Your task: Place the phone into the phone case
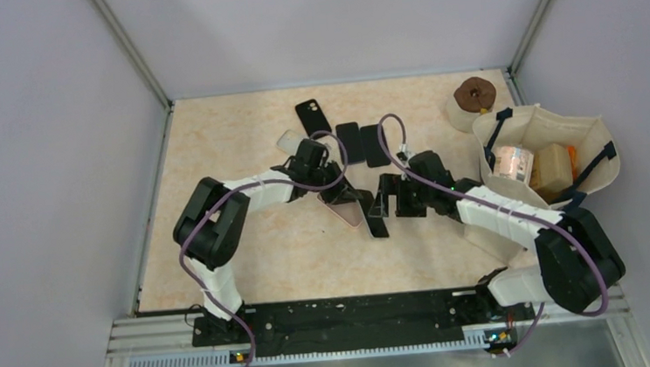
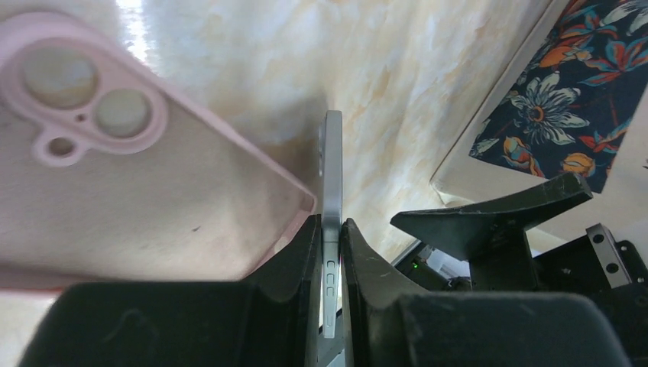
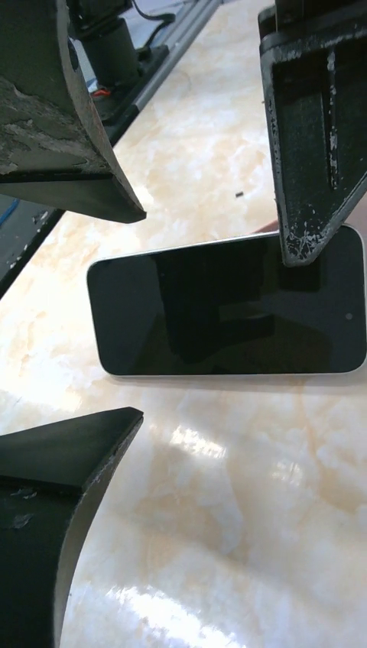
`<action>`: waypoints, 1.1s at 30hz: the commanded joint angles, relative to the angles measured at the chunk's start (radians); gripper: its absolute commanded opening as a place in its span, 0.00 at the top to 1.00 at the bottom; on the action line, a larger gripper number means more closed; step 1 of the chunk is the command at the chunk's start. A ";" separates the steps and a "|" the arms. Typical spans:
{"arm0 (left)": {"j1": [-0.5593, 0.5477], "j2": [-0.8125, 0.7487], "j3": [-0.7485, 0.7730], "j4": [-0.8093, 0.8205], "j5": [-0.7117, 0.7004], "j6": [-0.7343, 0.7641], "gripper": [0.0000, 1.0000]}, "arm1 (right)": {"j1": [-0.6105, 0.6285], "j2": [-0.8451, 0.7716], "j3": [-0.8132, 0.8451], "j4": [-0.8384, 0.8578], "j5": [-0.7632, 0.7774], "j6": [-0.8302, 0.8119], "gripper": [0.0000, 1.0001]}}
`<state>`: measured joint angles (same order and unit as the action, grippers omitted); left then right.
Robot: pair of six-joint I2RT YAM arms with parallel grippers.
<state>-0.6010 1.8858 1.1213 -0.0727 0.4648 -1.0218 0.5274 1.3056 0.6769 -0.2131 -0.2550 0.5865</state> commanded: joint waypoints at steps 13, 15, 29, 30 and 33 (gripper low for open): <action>0.114 -0.210 -0.232 0.570 0.269 -0.125 1.00 | -0.091 0.092 0.035 0.341 -0.407 0.064 0.13; 0.121 -0.213 -0.250 0.617 0.286 -0.150 1.00 | -0.091 0.095 0.036 0.400 -0.449 0.100 0.16; 0.148 -0.199 -0.320 0.839 0.340 -0.275 1.00 | -0.105 0.117 0.021 0.729 -0.614 0.382 0.74; 0.148 -0.199 -0.320 0.841 0.340 -0.278 1.00 | -0.105 0.118 0.023 0.747 -0.616 0.399 0.76; 0.149 -0.200 -0.325 0.843 0.336 -0.283 1.00 | -0.105 0.127 0.020 0.804 -0.608 0.453 0.81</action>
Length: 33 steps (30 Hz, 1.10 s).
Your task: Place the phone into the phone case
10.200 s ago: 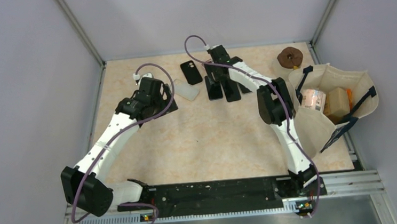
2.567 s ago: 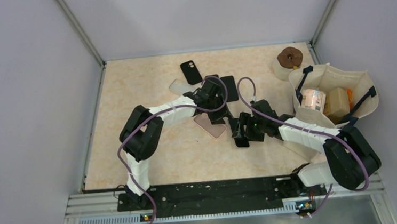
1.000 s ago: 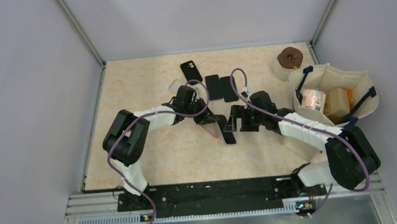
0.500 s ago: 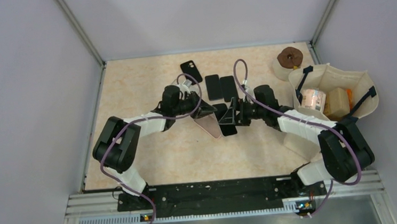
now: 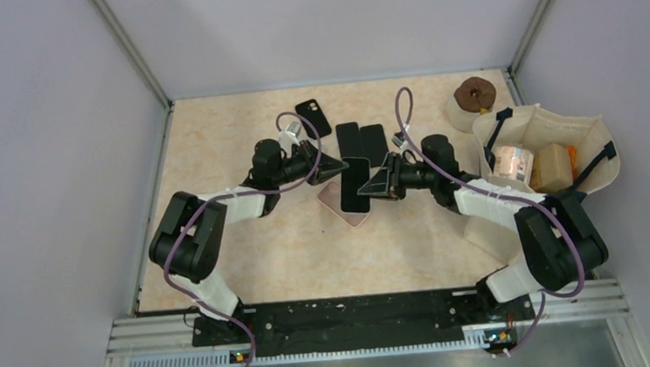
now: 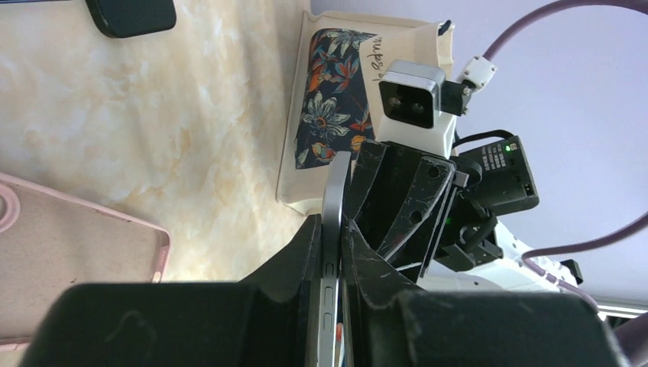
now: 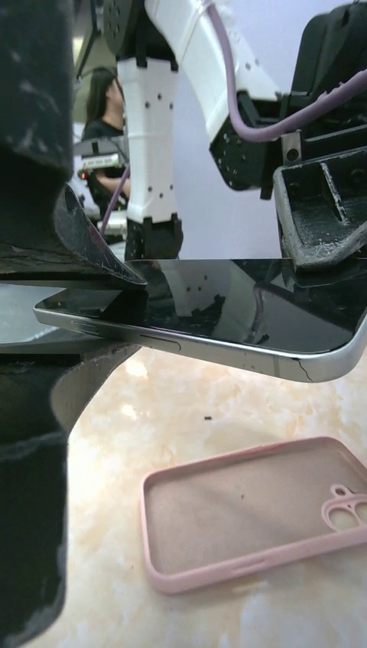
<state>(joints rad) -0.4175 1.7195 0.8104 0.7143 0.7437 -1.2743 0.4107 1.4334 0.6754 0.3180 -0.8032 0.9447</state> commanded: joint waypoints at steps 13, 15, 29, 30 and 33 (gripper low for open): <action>-0.023 -0.084 -0.029 -0.097 -0.005 0.045 0.69 | 0.012 0.009 0.024 0.317 0.071 0.145 1.00; -0.020 -0.097 -0.020 -0.160 -0.027 0.075 0.61 | 0.011 0.006 0.029 0.288 0.097 0.126 1.00; -0.018 -0.217 0.140 -0.979 -0.516 0.351 0.59 | 0.008 -0.033 0.198 -0.266 0.363 -0.209 1.00; -0.030 -0.210 0.167 -1.054 -0.573 0.356 0.63 | 0.009 -0.033 0.208 -0.291 0.376 -0.220 1.00; -0.081 -0.179 0.211 -1.166 -0.712 0.319 0.71 | 0.009 -0.036 0.231 -0.362 0.415 -0.243 1.00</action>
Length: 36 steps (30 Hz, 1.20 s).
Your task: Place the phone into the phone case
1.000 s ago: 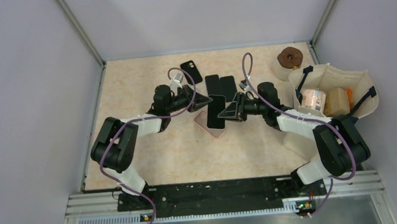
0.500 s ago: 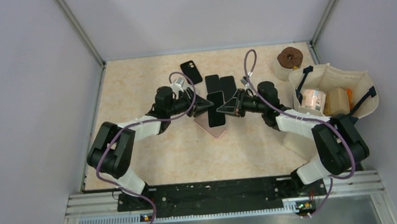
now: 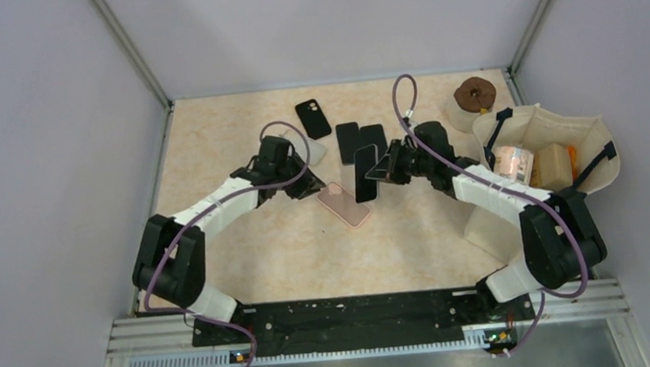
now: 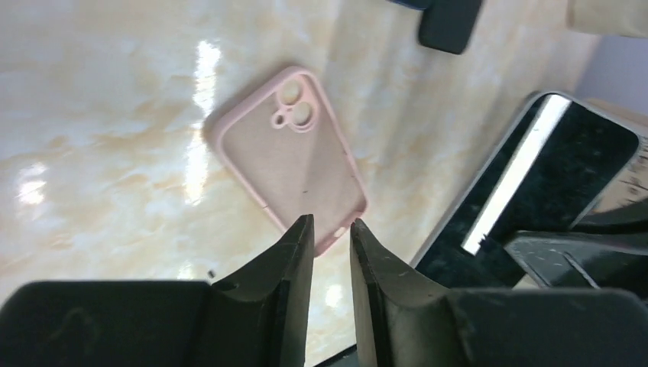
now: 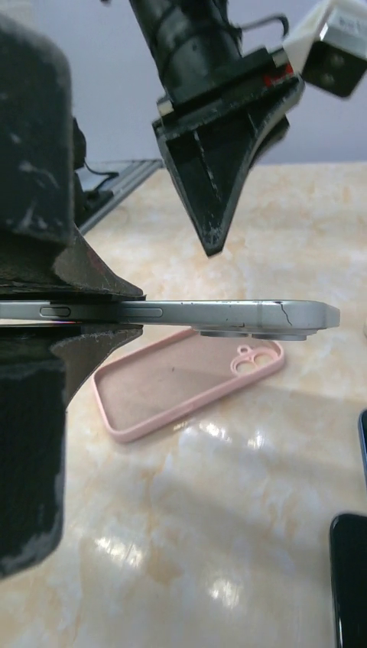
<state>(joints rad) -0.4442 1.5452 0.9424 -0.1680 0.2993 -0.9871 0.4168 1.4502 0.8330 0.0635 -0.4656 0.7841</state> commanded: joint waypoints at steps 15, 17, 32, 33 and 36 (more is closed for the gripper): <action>-0.218 0.269 0.303 -0.436 -0.535 -0.137 0.69 | 0.002 -0.138 0.099 -0.282 0.157 -0.162 1.00; -0.224 0.293 0.327 -0.463 -0.558 -0.145 0.68 | 0.003 -0.143 0.098 -0.284 0.153 -0.166 1.00; -0.228 0.341 0.336 -0.453 -0.539 -0.037 0.98 | 0.003 -0.120 0.119 -0.279 0.127 -0.178 1.00; -0.228 0.344 0.341 -0.447 -0.525 0.001 1.00 | 0.002 -0.115 0.120 -0.277 0.120 -0.181 1.00; -0.226 0.337 0.354 -0.432 -0.477 0.171 1.00 | 0.007 -0.099 0.133 -0.273 0.087 -0.200 1.00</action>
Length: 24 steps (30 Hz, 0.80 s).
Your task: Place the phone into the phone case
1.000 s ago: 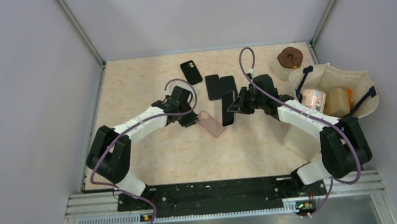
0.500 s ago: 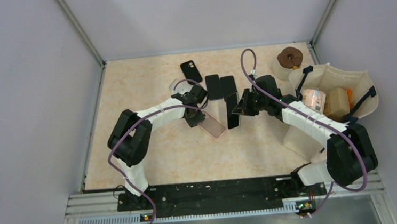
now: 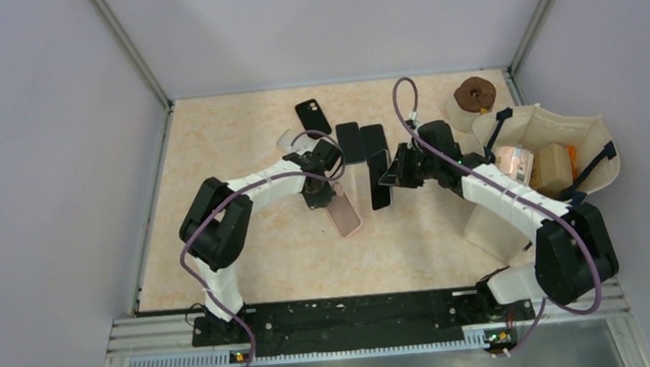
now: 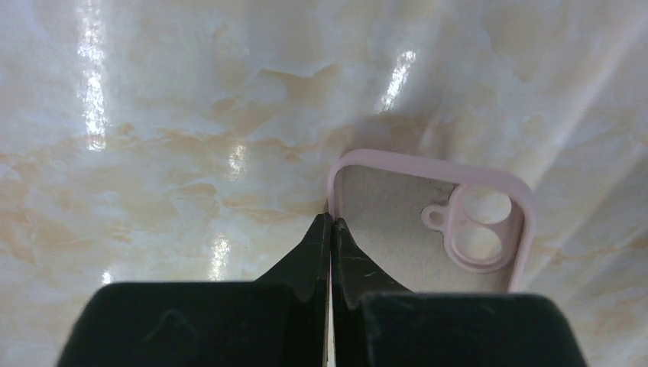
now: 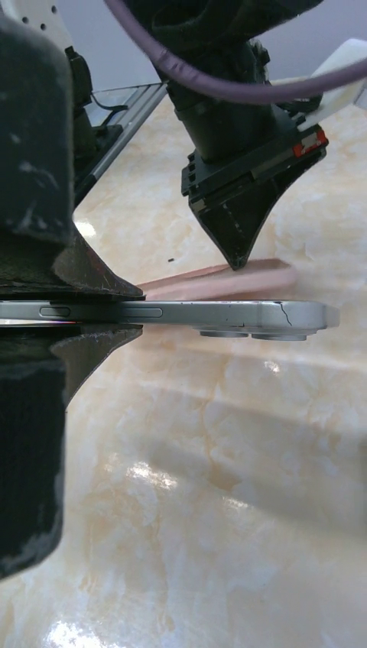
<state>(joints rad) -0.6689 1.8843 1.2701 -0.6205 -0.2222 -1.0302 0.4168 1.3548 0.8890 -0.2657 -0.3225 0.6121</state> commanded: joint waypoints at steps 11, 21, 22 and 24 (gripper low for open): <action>0.006 -0.124 -0.031 0.010 0.174 0.481 1.00 | 0.109 0.047 0.046 0.158 -0.153 0.021 1.00; 0.018 -0.181 -0.094 0.010 0.154 0.321 0.64 | 0.135 0.028 -0.139 0.394 -0.098 0.230 1.00; 0.028 -0.196 -0.105 0.010 0.152 0.308 0.64 | 0.146 0.027 -0.147 0.403 -0.085 0.239 1.00; 0.045 -0.231 -0.142 0.013 0.148 0.286 0.65 | 0.169 0.030 -0.162 0.418 -0.057 0.259 1.00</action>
<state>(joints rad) -0.6548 1.7626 1.1744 -0.6098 -0.0528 -0.6754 0.5369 1.4063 0.7372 -0.0051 -0.4175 0.7902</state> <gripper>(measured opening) 0.361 0.054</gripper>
